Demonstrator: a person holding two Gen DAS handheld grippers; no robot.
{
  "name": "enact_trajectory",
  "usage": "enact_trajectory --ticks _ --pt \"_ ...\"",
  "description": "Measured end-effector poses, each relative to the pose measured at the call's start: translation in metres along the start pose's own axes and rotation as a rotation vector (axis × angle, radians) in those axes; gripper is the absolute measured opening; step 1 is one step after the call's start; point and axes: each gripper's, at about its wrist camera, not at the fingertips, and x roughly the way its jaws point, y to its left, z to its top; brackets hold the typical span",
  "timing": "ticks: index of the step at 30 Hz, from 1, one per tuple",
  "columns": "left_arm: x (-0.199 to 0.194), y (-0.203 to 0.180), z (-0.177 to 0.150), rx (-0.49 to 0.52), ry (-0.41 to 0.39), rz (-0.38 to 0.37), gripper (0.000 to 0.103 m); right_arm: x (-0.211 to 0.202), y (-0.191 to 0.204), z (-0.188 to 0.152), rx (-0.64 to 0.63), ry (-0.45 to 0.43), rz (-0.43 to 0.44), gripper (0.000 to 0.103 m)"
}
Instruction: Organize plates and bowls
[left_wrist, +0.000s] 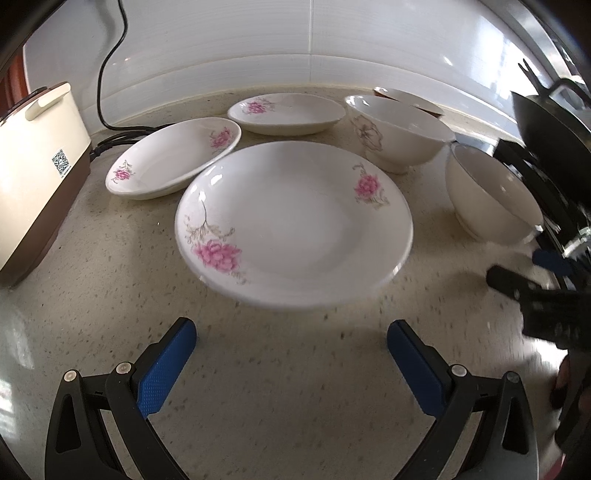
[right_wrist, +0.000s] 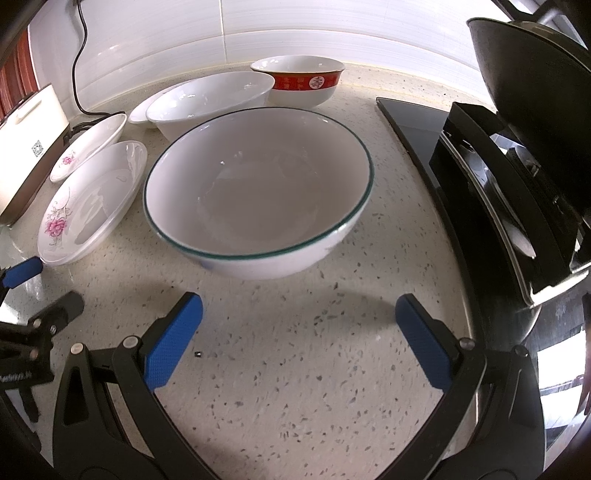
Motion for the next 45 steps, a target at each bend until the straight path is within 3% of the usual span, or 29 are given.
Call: enact_trajectory --ticks 6,12,18,28,36,43,45 --pt "-0.009 0.023 -0.012 -0.032 0.012 0.019 0.103 -0.008 0.014 -0.01 0.0 0.004 -0.002 0.103" --pt "-0.011 0.063 -0.015 -0.166 0.003 0.091 0.103 -0.015 0.049 -0.014 -0.056 0.009 0.089 0.103" --pt "-0.01 0.098 -0.007 -0.314 -0.038 0.089 0.103 -0.013 0.079 -0.002 -0.044 -0.014 0.247 0.103" --pt "0.006 0.121 0.023 -0.491 -0.077 0.025 0.103 -0.006 0.101 0.014 0.033 -0.056 0.347 0.092" --pt "0.027 0.116 0.052 -0.441 0.01 0.051 0.103 0.01 0.121 0.036 -0.016 -0.035 0.325 0.092" --pt "0.037 0.104 0.054 -0.379 -0.04 0.133 0.103 0.022 0.13 0.048 -0.007 -0.049 0.35 0.091" --pt "0.036 0.108 0.054 -0.404 -0.056 0.116 0.103 0.024 0.131 0.051 -0.001 -0.054 0.367 0.091"
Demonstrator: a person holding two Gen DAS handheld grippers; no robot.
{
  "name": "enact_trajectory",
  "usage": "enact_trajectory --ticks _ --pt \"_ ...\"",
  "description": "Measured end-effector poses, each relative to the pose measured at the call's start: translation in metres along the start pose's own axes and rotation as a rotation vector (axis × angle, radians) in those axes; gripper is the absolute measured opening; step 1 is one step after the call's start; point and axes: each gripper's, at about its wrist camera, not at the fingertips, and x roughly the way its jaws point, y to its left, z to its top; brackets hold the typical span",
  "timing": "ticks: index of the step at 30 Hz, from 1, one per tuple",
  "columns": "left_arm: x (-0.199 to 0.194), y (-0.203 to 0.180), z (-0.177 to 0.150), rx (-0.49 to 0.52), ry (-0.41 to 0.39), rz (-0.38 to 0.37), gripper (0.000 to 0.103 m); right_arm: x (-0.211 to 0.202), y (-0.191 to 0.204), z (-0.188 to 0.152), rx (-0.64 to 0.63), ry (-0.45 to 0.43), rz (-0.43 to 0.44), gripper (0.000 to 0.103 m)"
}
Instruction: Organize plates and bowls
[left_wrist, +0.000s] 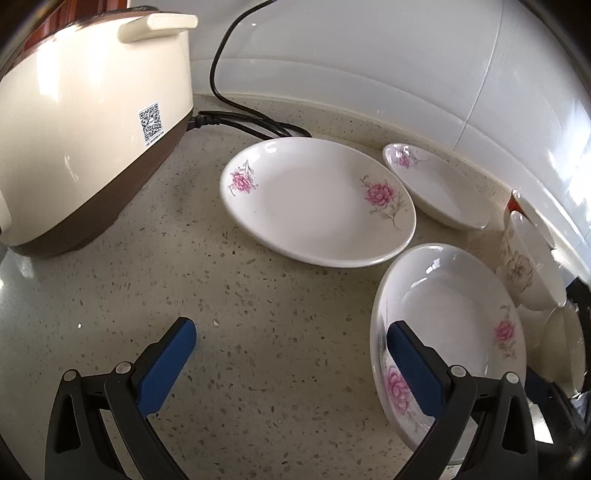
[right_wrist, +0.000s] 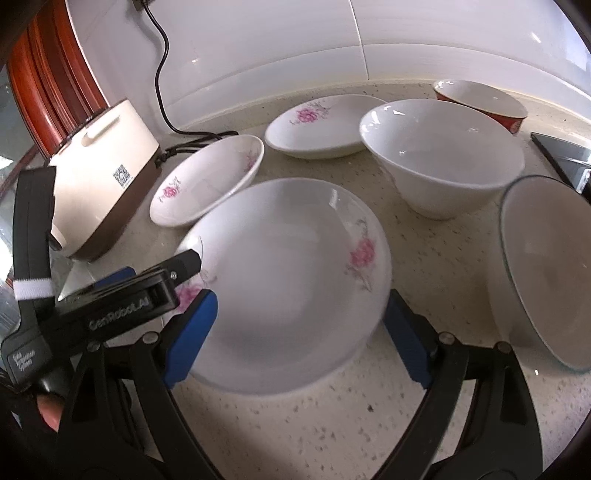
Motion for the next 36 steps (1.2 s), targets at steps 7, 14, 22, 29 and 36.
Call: enact_trajectory --ticks 7,14,22,29,36 --pt "-0.006 0.012 -0.001 -0.061 -0.035 -0.017 0.103 0.007 0.003 0.008 -0.028 -0.003 0.023 0.09" --pt "-0.005 0.0 -0.004 -0.008 -0.039 0.021 0.084 0.004 -0.008 0.006 -0.031 -0.005 0.033 0.057" --pt "-0.008 -0.007 -0.008 0.034 -0.051 -0.102 0.025 -0.003 -0.02 -0.002 -0.006 0.008 0.066 0.023" --pt "-0.011 0.008 -0.014 -0.041 -0.062 -0.148 0.018 -0.004 -0.028 -0.003 0.023 0.014 0.114 0.016" --pt "-0.038 0.007 -0.026 -0.022 -0.15 -0.033 0.012 -0.023 -0.013 -0.006 -0.054 -0.061 0.145 0.016"
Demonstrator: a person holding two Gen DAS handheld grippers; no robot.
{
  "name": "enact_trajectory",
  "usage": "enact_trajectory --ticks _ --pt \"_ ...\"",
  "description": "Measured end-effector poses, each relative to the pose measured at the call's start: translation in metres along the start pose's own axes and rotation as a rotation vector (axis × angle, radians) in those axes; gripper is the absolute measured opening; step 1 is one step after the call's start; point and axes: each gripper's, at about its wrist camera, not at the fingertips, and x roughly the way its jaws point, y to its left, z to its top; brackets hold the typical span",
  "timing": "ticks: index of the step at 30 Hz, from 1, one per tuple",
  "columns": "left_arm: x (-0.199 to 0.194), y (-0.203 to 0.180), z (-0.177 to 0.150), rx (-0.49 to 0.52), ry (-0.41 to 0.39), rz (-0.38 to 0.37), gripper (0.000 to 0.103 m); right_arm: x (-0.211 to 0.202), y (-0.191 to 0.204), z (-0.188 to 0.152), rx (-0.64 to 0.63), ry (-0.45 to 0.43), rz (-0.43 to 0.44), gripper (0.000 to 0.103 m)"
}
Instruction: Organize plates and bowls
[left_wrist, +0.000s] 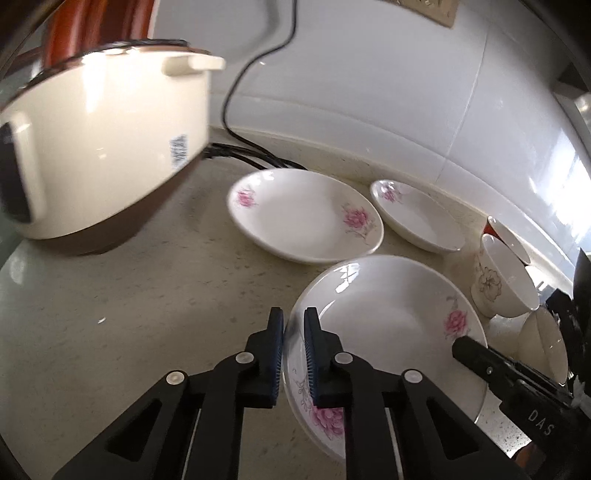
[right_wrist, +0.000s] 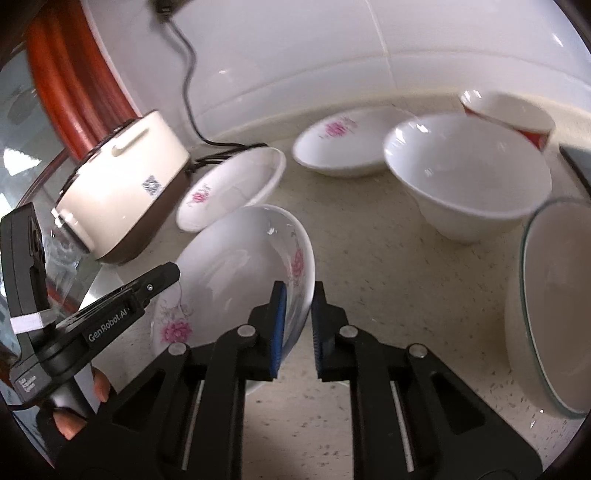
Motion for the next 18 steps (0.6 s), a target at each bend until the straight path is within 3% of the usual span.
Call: enact_trajectory --ticks 4,7,10,14,15,17,18 --pt "-0.022 0.009 -0.003 -0.029 -0.034 -0.053 0.005 -0.011 0.027 -0.005 -0.105 -0.051 0.061 0.015" --pt "-0.033 0.002 -0.005 0.006 -0.053 -0.018 0.005 -0.008 0.044 -0.013 -0.13 -0.019 0.126 0.013" --pt "-0.038 0.009 -0.008 -0.018 -0.059 -0.004 0.005 -0.001 0.044 -0.014 -0.1 0.026 0.116 0.01" --pt "-0.048 0.038 -0.011 -0.089 -0.061 0.046 0.008 -0.005 0.039 -0.012 -0.099 0.005 0.091 0.007" --pt "-0.049 0.046 -0.012 -0.097 -0.048 0.064 0.015 -0.004 0.038 -0.012 -0.092 0.016 0.096 0.007" --pt "-0.051 0.063 -0.018 -0.118 -0.008 0.086 0.041 0.0 0.038 -0.012 -0.083 0.044 0.113 0.008" --pt "-0.053 0.07 -0.021 -0.136 0.003 0.091 0.063 0.003 0.037 -0.014 -0.07 0.061 0.121 0.008"
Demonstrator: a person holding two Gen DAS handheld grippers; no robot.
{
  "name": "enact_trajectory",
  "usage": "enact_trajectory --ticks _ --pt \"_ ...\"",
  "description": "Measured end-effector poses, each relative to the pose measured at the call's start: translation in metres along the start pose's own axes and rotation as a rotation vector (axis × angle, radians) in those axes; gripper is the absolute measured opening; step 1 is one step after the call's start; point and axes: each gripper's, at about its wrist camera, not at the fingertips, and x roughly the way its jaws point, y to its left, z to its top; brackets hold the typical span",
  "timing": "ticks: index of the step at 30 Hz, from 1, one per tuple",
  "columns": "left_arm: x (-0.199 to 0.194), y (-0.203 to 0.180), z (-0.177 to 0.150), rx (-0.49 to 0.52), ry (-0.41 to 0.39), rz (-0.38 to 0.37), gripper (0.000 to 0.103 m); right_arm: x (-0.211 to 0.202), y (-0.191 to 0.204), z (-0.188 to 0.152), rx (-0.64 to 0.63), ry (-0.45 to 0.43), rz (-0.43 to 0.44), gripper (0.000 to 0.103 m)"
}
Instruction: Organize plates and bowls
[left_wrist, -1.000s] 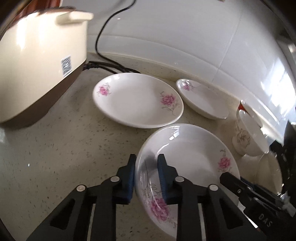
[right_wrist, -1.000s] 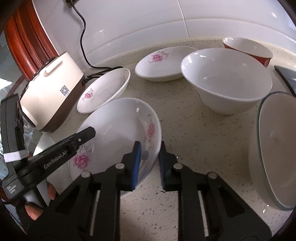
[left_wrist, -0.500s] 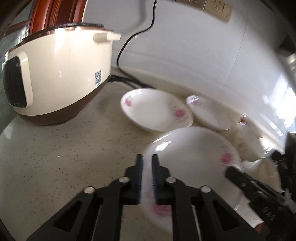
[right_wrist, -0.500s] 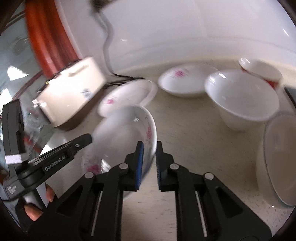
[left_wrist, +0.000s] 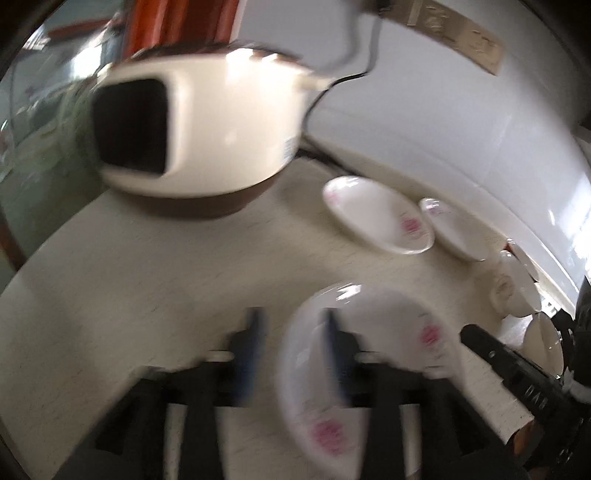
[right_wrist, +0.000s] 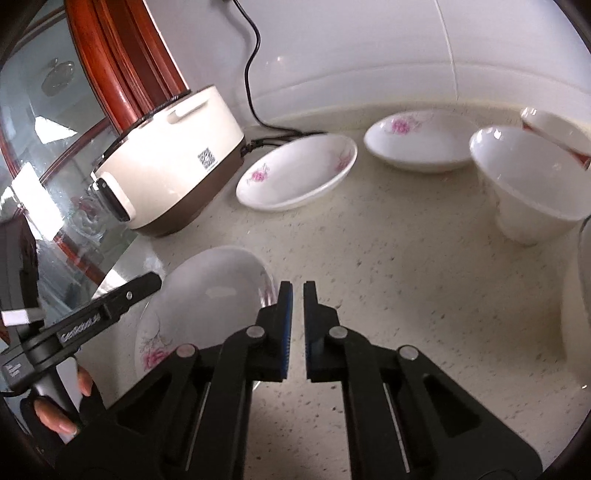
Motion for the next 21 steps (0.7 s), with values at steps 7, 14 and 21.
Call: enact_trajectory --ticks 7,14,21 --pt "0.005 0.011 -0.017 -0.004 0.084 -0.05 0.072 0.001 -0.001 -0.001 0.026 0.031 0.053 0.033" --pt "0.008 -0.005 -0.022 0.046 0.058 -0.033 0.024 0.006 -0.003 -0.005 0.064 0.065 0.136 0.034" --pt "0.008 0.008 -0.02 -0.003 0.055 -0.056 0.019 0.008 0.021 -0.014 -0.059 0.064 0.099 0.024"
